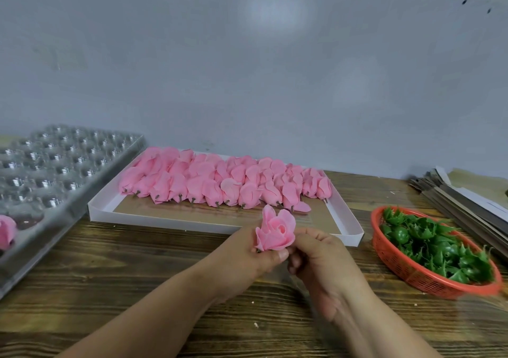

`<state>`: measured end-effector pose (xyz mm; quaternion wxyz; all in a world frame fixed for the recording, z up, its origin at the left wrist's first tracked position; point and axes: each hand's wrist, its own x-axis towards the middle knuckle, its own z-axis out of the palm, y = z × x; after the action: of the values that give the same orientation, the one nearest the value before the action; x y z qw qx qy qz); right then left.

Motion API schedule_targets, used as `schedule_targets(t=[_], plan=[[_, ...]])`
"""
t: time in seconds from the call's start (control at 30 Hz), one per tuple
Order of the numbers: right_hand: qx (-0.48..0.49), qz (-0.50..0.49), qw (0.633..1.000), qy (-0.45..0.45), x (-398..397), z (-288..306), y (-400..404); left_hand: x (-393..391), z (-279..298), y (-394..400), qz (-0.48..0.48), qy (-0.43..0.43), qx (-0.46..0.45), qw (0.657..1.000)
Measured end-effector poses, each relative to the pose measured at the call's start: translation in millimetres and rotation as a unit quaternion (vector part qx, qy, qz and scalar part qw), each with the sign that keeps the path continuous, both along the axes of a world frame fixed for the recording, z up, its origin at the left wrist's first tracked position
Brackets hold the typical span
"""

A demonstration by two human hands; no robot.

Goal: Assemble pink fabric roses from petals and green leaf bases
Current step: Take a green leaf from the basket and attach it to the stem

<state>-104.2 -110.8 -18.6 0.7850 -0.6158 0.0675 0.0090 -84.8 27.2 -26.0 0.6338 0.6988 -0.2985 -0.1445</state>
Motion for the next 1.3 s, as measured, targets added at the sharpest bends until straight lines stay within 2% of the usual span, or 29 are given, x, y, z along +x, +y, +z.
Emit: schedule_targets(t=[0.17,0.27,0.37,0.43,0.67,0.87,1.0,1.17,1.3], plan=[[-0.027,0.015,0.998,-0.048,-5,2,1,0,-2,0,0.032,0.016,0.017,0.999],[-0.025,0.040,0.996,-0.075,-5,5,-2,1,-4,-1,0.047,0.077,-0.024,0.996],[-0.031,0.057,0.993,-0.100,-4,4,-2,3,-4,-2,0.053,0.173,-0.093,0.979],[-0.056,0.063,0.988,-0.127,-4,3,1,4,-4,-2,0.055,0.204,-0.114,0.971],[-0.096,0.045,0.977,-0.187,-3,0,2,4,-4,-2,0.035,0.231,-0.149,0.961],[-0.190,0.018,0.958,-0.216,0,-1,-4,3,-1,2,-0.051,0.222,-0.153,0.962],[-0.177,0.047,0.962,-0.205,-1,1,-4,4,0,3,-0.074,0.219,-0.141,0.963],[-0.191,0.052,0.955,-0.223,2,3,-7,1,2,2,-0.061,0.216,-0.128,0.966],[-0.238,0.078,0.938,-0.238,0,6,-8,2,3,1,-0.013,0.240,-0.136,0.961]])
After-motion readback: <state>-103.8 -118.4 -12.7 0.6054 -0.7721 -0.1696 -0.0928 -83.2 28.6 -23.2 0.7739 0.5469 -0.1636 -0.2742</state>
